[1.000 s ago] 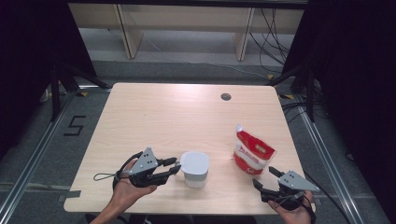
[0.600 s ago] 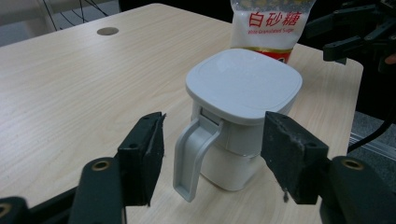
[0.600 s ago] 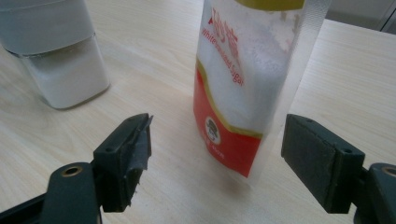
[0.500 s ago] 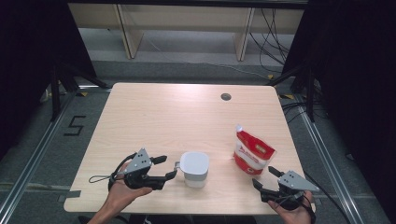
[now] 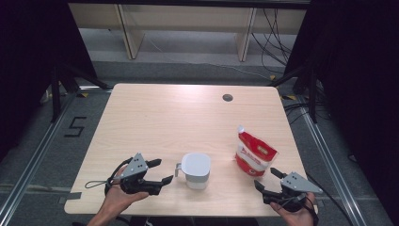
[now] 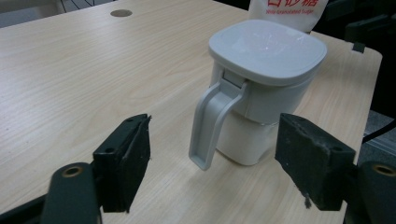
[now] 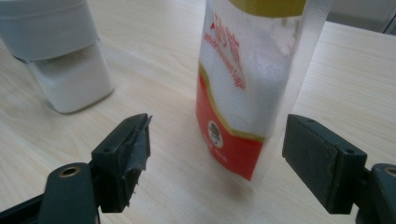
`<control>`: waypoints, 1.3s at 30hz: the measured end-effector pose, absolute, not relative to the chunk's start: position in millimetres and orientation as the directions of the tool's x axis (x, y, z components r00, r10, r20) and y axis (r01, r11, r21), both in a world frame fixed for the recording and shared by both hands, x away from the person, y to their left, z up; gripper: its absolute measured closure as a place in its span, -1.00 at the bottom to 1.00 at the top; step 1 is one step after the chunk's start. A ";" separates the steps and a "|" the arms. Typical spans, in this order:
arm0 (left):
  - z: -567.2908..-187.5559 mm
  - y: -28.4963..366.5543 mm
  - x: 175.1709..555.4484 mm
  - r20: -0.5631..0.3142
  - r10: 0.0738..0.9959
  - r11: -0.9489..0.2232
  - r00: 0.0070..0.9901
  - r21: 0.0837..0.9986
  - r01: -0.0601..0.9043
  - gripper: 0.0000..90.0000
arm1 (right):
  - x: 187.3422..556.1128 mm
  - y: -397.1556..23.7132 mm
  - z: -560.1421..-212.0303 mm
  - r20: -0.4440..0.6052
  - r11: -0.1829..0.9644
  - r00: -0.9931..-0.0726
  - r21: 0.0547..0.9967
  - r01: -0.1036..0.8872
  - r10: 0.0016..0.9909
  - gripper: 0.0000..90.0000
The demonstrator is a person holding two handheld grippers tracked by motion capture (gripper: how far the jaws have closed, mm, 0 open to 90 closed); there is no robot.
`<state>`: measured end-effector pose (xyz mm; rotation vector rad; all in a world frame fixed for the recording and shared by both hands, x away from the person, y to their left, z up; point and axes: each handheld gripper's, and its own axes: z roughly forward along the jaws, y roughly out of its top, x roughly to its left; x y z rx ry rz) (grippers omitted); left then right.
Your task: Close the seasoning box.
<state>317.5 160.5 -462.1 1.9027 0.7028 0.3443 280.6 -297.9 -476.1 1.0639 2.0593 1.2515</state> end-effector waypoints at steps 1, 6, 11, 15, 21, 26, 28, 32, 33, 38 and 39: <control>-463.6 160.7 316.9 -0.078 0.618 -0.295 0.783 0.900 0.322 -0.45 | 280.3 -298.3 -476.4 -0.016 0.265 -0.566 0.894 0.362 0.825 -0.46; -468.5 162.0 315.0 -0.060 0.620 -0.323 0.782 0.889 0.324 -0.52 | 279.9 -298.0 -476.2 -0.008 0.263 -0.568 0.892 0.368 0.823 -0.48; -472.7 163.4 313.8 -0.067 0.620 -0.328 0.782 0.883 0.335 -0.55 | 279.6 -296.4 -476.3 -0.005 0.265 -0.572 0.890 0.371 0.820 -0.49; -476.0 166.8 313.8 -0.064 0.624 -0.326 0.779 0.885 0.333 -0.60 | 279.4 -296.8 -476.9 0.000 0.263 -0.570 0.887 0.380 0.821 -0.49; -480.9 171.4 311.5 -0.059 0.633 -0.333 0.772 0.879 0.340 -0.63 | 275.6 -295.8 -476.0 0.021 0.247 -0.554 0.880 0.405 0.832 -0.56; -485.1 171.7 307.8 -0.058 0.627 -0.348 0.777 0.871 0.346 -0.64 | 275.8 -298.5 -477.0 -0.004 0.262 -0.573 0.892 0.368 0.819 -0.62; -486.8 170.8 306.4 -0.054 0.623 -0.356 0.780 0.869 0.344 -0.64 | 275.0 -298.6 -477.3 -0.008 0.262 -0.569 0.893 0.366 0.822 -0.63; -490.0 170.4 304.6 -0.028 0.612 -0.395 0.790 0.855 0.337 -0.64 | 272.3 -298.7 -476.9 -0.002 0.261 -0.569 0.890 0.373 0.822 -0.63; -490.3 170.4 304.2 -0.029 0.611 -0.400 0.791 0.851 0.341 -0.64 | 271.5 -298.8 -476.8 -0.001 0.263 -0.570 0.887 0.378 0.822 -0.63; -493.0 170.1 301.4 -0.028 0.609 -0.417 0.793 0.839 0.350 -0.64 | 269.6 -298.6 -478.0 -0.007 0.263 -0.566 0.890 0.372 0.824 -0.63; -493.3 170.1 300.9 -0.029 0.608 -0.419 0.793 0.837 0.352 -0.64 | 267.4 -298.1 -477.8 0.012 0.252 -0.558 0.884 0.394 0.830 -0.63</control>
